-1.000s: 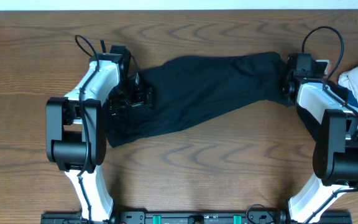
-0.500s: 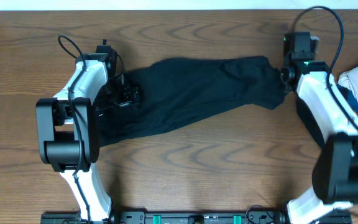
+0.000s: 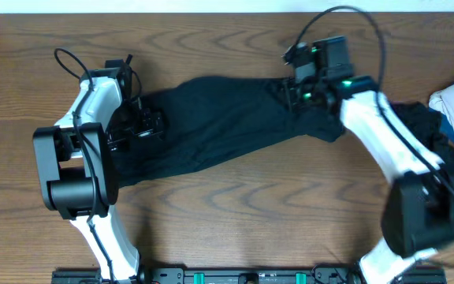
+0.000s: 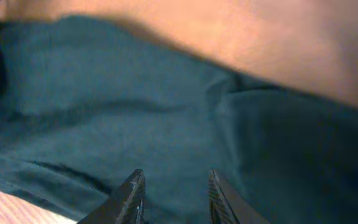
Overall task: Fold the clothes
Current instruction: 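Regrasp the right end of the trousers with the right gripper and smooth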
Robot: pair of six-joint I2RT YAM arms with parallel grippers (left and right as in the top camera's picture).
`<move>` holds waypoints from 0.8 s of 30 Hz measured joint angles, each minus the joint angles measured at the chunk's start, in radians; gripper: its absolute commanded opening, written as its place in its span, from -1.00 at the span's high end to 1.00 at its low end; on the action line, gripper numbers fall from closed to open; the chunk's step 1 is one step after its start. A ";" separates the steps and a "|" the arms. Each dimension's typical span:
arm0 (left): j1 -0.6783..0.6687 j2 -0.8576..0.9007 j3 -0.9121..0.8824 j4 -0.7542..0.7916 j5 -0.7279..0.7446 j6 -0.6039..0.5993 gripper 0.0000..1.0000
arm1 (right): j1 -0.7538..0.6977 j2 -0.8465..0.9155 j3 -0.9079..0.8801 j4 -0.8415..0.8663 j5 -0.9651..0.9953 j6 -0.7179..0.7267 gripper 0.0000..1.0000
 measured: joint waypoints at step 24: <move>-0.002 0.000 0.000 -0.013 0.009 0.010 -0.97 | -0.130 0.155 0.009 -0.159 0.244 0.051 0.32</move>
